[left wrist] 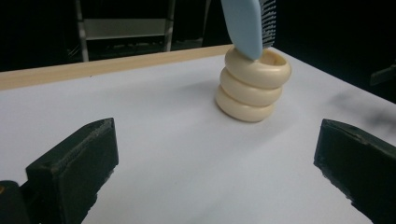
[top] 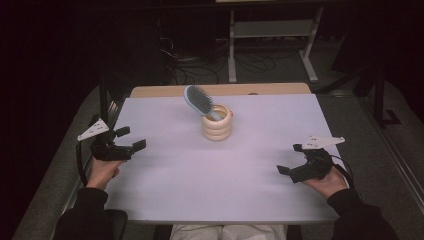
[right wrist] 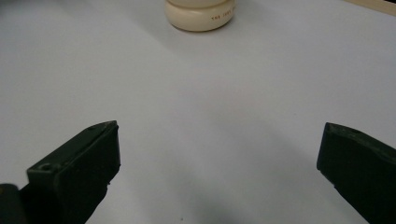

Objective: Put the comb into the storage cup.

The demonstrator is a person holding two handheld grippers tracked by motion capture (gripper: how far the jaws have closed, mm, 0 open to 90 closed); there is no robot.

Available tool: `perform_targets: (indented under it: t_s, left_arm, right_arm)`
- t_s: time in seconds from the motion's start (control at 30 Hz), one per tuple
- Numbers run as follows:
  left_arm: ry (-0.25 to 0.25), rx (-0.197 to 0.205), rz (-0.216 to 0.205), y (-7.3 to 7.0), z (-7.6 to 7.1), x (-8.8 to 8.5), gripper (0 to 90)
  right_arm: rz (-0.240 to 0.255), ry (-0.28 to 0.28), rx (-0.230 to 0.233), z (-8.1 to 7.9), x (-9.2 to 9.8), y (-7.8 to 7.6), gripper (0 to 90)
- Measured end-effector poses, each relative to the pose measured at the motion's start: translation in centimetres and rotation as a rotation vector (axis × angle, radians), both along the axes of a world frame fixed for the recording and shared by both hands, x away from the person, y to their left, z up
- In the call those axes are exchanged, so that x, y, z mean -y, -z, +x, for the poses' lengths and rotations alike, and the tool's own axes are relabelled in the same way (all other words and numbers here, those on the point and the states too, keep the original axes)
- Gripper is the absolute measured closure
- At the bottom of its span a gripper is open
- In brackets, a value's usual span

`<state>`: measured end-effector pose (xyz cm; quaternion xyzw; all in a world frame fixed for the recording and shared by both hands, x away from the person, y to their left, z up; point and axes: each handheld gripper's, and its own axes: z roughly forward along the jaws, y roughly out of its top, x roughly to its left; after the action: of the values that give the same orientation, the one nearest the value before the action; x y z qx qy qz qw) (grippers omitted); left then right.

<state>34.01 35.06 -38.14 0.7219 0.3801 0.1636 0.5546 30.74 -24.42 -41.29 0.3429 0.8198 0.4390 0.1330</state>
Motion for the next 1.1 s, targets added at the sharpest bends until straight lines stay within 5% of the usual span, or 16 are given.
perform_targets:
  t_s: [0.53, 0.7, 1.1]
  left_arm:
    - [-0.051, 0.010, 0.002, 1.3, -2.0, -2.2, 0.0]
    - [-0.061, 0.003, 0.004, 1.9, -2.7, -2.4, 0.0]
    - [-0.076, 0.002, 0.021, 2.6, -4.2, -2.8, 0.0]
  right_arm:
    - [-0.002, 0.001, -0.012, 0.0, 0.0, 0.1, 0.0]
    - [0.064, 0.015, -0.029, 0.1, 0.6, 0.0, 0.0]
    - [0.094, 0.046, -0.021, -0.2, 1.4, -0.3, 0.0]
